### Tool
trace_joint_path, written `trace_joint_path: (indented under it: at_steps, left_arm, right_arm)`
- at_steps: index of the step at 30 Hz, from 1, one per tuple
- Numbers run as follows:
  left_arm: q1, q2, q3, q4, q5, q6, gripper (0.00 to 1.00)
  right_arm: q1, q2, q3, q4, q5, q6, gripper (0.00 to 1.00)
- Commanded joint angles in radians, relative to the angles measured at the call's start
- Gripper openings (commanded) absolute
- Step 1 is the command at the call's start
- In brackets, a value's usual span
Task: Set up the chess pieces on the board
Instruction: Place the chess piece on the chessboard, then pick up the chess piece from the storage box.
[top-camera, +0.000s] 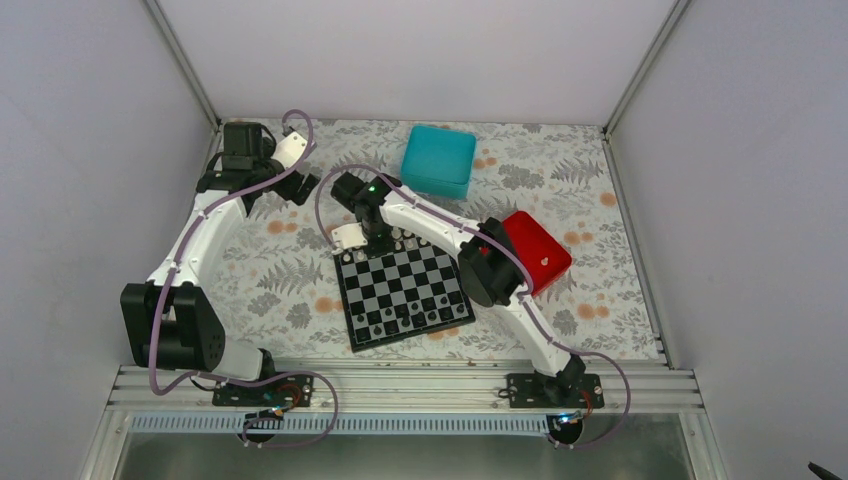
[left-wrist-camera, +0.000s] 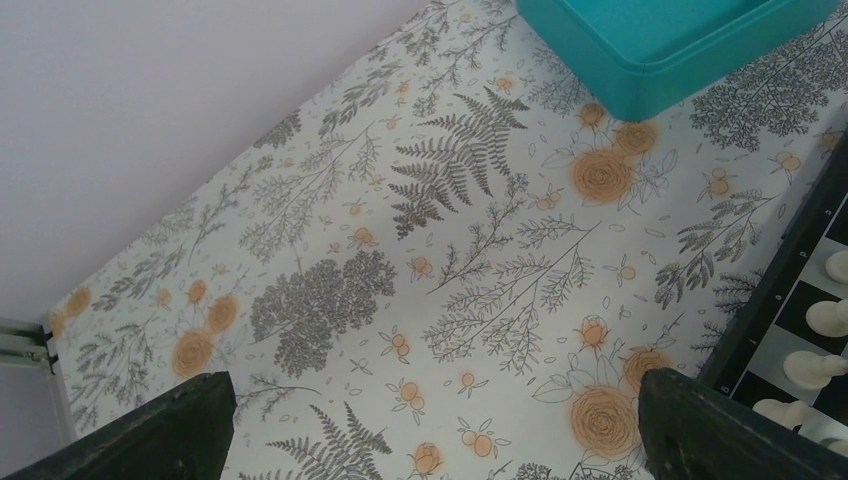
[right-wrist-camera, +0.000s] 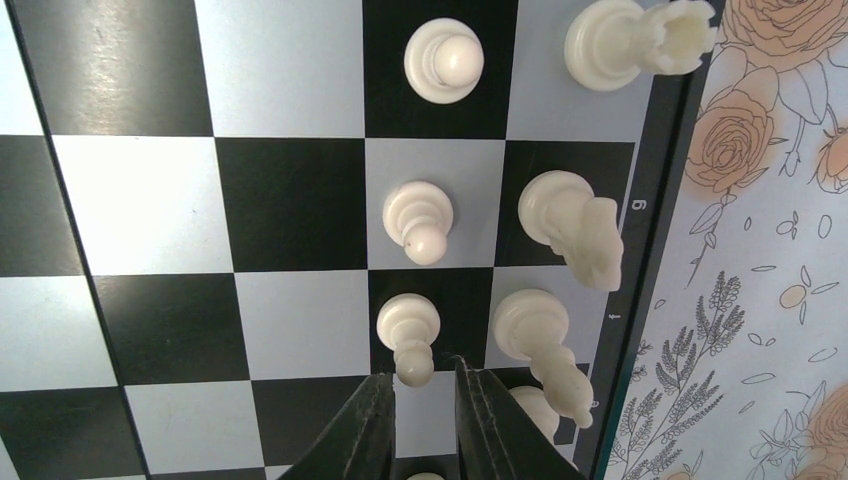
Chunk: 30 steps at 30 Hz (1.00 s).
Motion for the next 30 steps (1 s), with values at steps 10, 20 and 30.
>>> trace_joint_path:
  at_steps: [10, 20, 30]
  left_arm:
    - [0.001, -0.044, -0.008, 0.010, -0.001, 0.005, 1.00]
    - [0.006, -0.047, -0.017, 0.023, -0.023, 0.004, 1.00]
    - [0.005, -0.020, -0.002, 0.020, -0.011, 0.001, 1.00]
  right_arm:
    - [-0.044, -0.338, -0.194, -0.081, 0.024, 0.094, 0.28]
    - [-0.536, -0.726, -0.605, -0.072, -0.056, 0.073, 0.36]
    - [-0.753, -0.811, -1.006, 0.114, 0.095, 0.061, 0.40]
